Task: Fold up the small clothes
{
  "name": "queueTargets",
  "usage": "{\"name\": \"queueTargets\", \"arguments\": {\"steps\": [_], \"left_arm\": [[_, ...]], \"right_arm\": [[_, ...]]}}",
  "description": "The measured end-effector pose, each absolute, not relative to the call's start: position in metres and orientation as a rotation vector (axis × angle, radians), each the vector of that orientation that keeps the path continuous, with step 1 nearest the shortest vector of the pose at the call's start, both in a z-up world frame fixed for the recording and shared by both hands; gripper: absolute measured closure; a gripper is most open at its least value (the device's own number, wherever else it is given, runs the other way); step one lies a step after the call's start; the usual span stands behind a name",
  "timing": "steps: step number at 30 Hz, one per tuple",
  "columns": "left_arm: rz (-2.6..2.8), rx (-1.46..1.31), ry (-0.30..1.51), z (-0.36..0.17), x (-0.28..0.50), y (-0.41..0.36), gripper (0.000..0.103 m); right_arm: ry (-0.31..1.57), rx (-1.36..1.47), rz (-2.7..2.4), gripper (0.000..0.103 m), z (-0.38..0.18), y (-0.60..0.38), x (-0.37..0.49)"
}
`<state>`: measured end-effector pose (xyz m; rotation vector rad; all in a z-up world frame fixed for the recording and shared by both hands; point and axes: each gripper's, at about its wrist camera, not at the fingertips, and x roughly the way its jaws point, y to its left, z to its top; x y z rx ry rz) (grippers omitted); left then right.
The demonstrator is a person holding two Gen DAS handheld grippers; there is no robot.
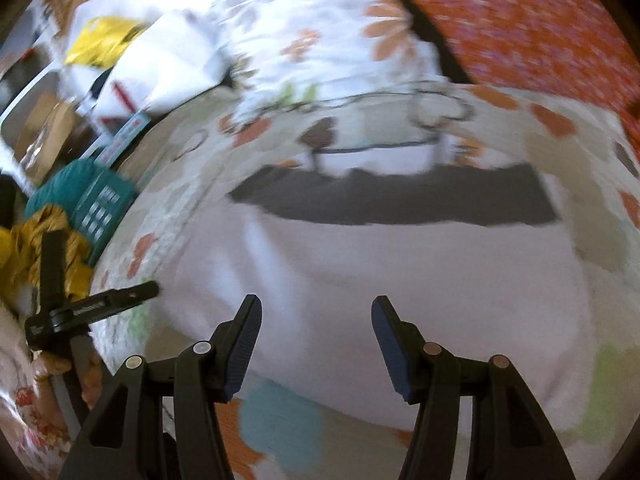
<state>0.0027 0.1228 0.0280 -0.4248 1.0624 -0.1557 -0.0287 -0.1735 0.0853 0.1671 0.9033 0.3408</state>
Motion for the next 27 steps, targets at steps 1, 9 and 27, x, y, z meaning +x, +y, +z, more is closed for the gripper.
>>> {"name": "queueTargets", "arguments": {"steps": [1, 9, 27], "left_arm": [[-0.163, -0.431, 1.062, 0.027, 0.003, 0.121, 0.025], [-0.210, -0.502, 1.093, 0.012, 0.003, 0.113, 0.086], [-0.109, -0.632, 0.952, 0.058, -0.021, 0.173, 0.086]], "right_arm": [[0.912, 0.161, 0.353, 0.041, 0.084, -0.165, -0.024], [1.051, 0.114, 0.428, 0.041, 0.068, -0.060, 0.062], [1.059, -0.299, 0.204, 0.084, 0.032, 0.032, 0.077]]}}
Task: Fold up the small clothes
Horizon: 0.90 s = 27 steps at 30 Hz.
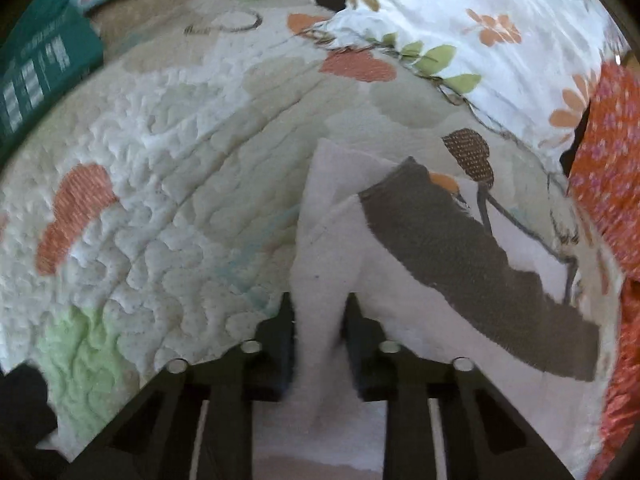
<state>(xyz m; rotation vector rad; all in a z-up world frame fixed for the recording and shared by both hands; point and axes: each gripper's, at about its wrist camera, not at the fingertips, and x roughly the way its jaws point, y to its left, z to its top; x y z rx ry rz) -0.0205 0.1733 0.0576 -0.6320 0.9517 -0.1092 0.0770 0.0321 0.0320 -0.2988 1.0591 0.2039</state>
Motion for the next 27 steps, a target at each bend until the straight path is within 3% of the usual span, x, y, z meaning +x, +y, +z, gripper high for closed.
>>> {"name": "queueTargets", "arguments": {"steps": [6, 11, 18, 21, 23, 27], "left_arm": [[-0.130, -0.604, 0.949, 0.068, -0.006, 0.139, 0.079], [-0.244, -0.556, 0.972, 0.075, 0.009, 0.078, 0.074], [-0.409, -0.428, 1.066, 0.061, 0.012, -0.029, 0.070], [-0.436, -0.376, 1.111, 0.050, 0.011, -0.061, 0.070], [-0.441, -0.372, 1.139, 0.043, 0.011, -0.072, 0.070], [-0.431, -0.377, 1.142, 0.043, 0.016, -0.080, 0.069]], "right_arm": [[0.938, -0.062, 0.236, 0.085, 0.092, -0.044, 0.057], [0.859, 0.112, 0.136, 0.086, 0.125, -0.169, 0.026], [0.958, 0.319, -0.092, 0.084, 0.076, -0.337, -0.010], [1.008, 0.505, -0.100, 0.070, 0.053, -0.377, -0.019], [0.958, 0.545, -0.084, 0.069, 0.067, -0.386, -0.021], [0.883, 0.503, -0.040, 0.053, 0.092, -0.386, -0.029]]}}
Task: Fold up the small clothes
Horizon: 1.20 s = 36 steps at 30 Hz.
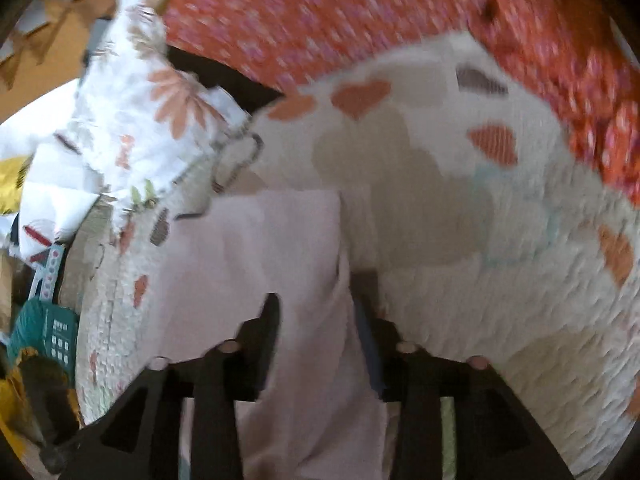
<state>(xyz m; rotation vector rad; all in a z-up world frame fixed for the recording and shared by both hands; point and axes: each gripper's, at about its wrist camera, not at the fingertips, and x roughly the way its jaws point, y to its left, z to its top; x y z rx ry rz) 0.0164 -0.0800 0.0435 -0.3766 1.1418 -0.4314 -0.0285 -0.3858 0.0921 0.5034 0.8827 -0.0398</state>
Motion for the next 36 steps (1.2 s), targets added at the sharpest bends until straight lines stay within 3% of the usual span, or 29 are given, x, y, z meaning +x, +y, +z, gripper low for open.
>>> {"name": "queueTargets", "arguments": {"steps": [4, 11, 18, 22, 26, 29, 33, 36], "left_arm": [[-0.426, -0.383, 1.115, 0.050, 0.016, -0.075, 0.068], [-0.472, -0.334, 1.097, 0.056, 0.010, -0.088, 0.054], [-0.502, -0.255, 1.118, 0.046, 0.005, -0.106, 0.049], [-0.547, -0.269, 1.211, 0.024, 0.001, -0.125, 0.049], [-0.536, -0.191, 1.159, 0.037, -0.007, -0.132, 0.049], [-0.537, -0.222, 1.106, 0.054, -0.010, -0.121, 0.049], [-0.477, -0.186, 1.032, 0.066, -0.009, -0.113, 0.049], [-0.471, -0.153, 1.065, 0.054, -0.004, -0.120, 0.048]], "right_arm": [[0.912, 0.539, 0.039, 0.053, 0.089, -0.384, -0.039], [0.977, 0.454, 0.031, 0.047, 0.077, -0.368, -0.061], [0.759, 0.377, 0.036, 0.047, 0.105, -0.364, -0.096], [0.859, 0.471, 0.085, 0.048, 0.075, -0.365, -0.074], [0.999, 0.512, 0.072, 0.048, 0.036, -0.364, -0.056], [0.942, 0.561, 0.130, 0.089, 0.050, -0.368, -0.061], [0.840, 0.489, 0.120, 0.090, 0.087, -0.372, -0.083], [0.900, 0.381, 0.022, 0.090, 0.078, -0.375, -0.090]]}}
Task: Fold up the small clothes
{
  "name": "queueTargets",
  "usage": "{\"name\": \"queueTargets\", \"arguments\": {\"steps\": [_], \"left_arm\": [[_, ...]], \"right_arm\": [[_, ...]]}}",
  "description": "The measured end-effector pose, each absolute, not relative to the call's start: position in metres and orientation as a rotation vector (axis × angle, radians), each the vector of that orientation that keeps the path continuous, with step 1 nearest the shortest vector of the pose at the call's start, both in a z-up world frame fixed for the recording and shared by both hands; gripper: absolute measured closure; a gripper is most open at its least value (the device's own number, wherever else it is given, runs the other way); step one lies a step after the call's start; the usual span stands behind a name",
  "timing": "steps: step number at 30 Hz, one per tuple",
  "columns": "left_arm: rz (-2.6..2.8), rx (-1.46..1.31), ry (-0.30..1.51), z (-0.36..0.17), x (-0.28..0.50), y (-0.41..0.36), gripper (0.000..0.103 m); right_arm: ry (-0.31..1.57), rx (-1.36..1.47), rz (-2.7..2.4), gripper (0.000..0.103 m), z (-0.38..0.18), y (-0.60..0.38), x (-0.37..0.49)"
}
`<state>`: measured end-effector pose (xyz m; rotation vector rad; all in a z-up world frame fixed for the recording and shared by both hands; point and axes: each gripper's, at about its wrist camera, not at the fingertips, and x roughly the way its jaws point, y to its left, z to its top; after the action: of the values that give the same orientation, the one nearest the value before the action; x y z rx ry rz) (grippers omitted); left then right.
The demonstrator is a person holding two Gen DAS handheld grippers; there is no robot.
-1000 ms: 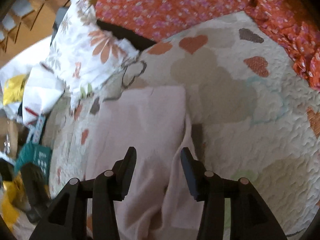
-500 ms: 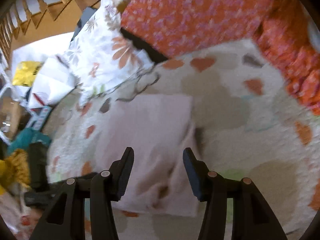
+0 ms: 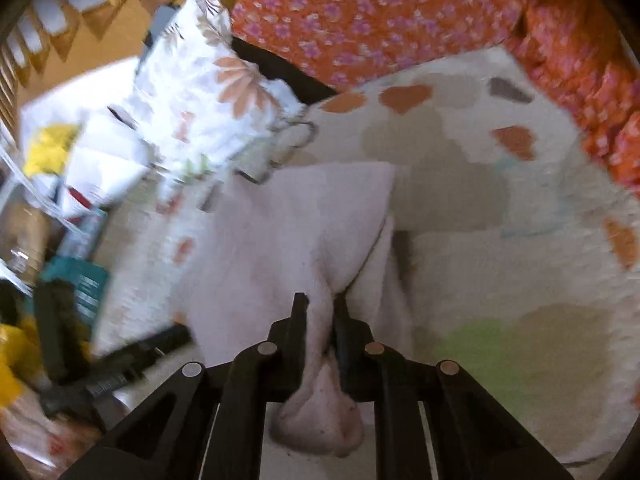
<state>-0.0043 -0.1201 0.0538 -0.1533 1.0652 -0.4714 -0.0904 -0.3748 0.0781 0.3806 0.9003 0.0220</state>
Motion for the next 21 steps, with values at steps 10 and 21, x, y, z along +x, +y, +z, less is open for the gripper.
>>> {"name": "queueTargets", "arguments": {"steps": [10, 21], "left_arm": [[-0.487, -0.230, 1.100, 0.049, 0.017, -0.117, 0.032], [-0.613, -0.427, 1.098, 0.024, 0.064, -0.151, 0.050]], "right_arm": [[0.902, 0.477, -0.046, 0.043, 0.080, -0.417, -0.074], [0.945, 0.674, 0.094, 0.067, 0.020, -0.403, 0.011]]}}
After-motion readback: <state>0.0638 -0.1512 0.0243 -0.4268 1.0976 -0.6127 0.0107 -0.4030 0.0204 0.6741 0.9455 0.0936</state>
